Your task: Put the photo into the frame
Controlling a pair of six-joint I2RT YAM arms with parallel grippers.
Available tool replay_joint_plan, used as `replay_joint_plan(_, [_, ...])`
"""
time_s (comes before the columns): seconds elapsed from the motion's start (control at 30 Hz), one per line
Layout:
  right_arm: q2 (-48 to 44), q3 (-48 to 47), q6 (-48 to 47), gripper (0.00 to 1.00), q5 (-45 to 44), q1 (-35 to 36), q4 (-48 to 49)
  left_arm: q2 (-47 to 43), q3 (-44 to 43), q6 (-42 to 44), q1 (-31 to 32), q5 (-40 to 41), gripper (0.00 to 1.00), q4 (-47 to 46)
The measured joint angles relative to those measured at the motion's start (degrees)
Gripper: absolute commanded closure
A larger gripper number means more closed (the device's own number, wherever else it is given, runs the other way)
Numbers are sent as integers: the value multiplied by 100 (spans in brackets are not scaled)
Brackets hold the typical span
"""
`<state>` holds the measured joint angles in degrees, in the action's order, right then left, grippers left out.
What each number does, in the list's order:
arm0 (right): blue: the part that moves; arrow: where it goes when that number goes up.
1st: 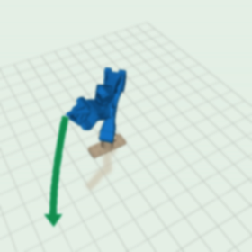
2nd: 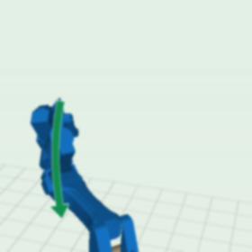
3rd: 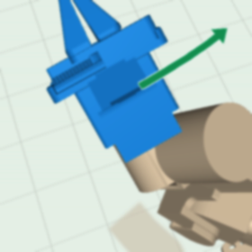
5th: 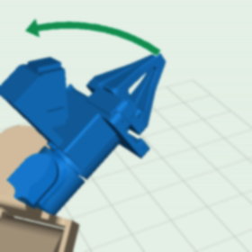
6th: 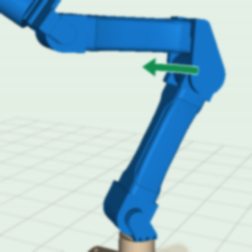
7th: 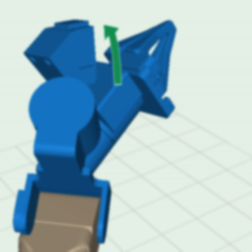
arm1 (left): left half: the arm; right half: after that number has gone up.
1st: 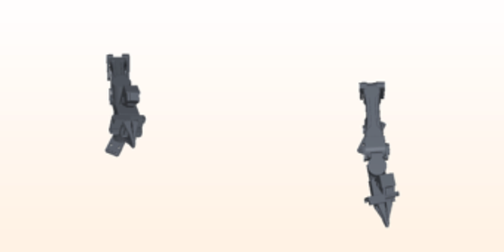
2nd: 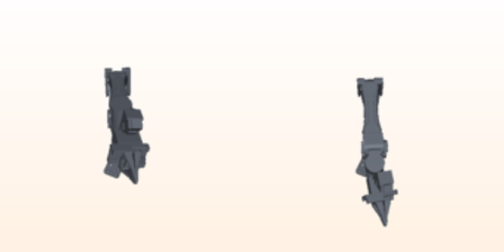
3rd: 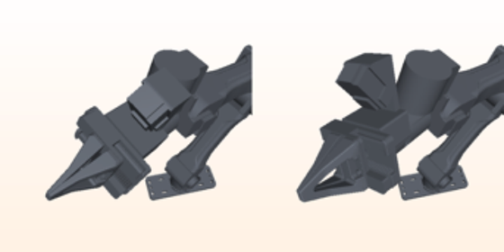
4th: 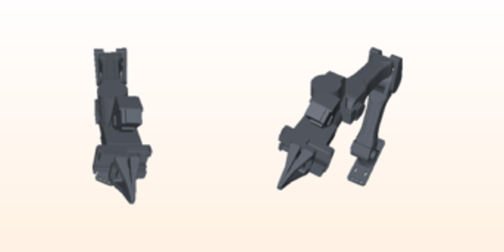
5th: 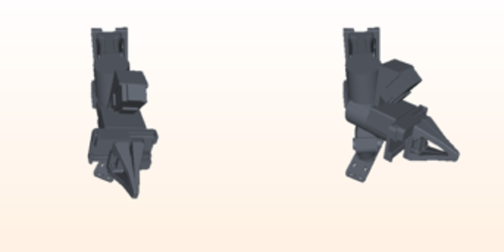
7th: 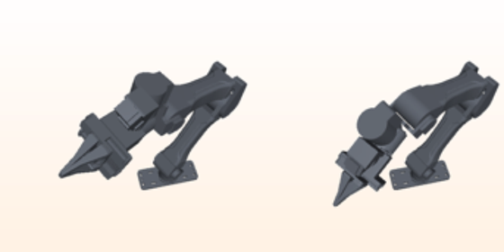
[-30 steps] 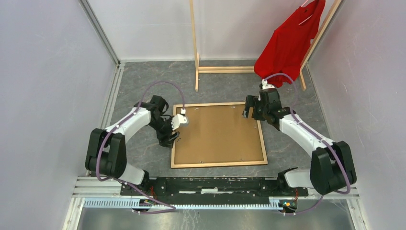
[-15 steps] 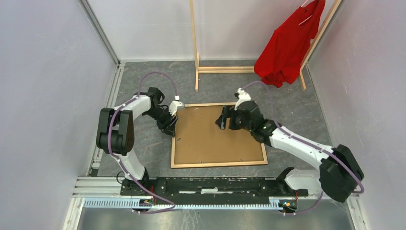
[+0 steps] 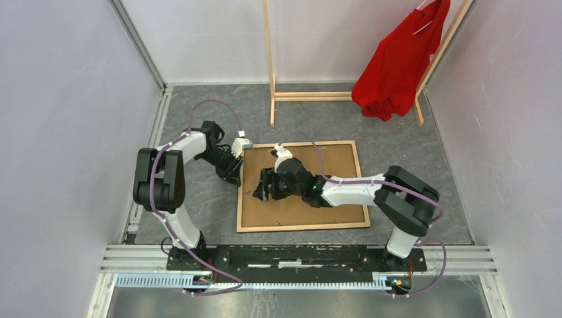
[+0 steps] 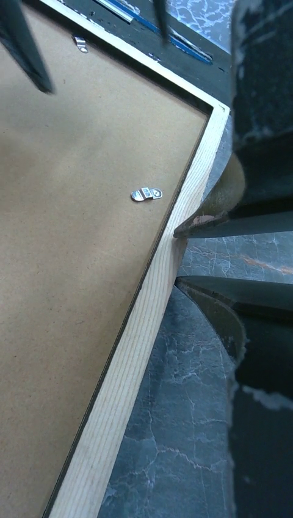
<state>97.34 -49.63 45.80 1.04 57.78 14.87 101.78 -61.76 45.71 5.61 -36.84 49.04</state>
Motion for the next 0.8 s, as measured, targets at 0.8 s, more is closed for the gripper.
replay_joint_plan(0.8, [1526,-1176,199,31,409,260,494,-2,66,0,-103,-212,78,35])
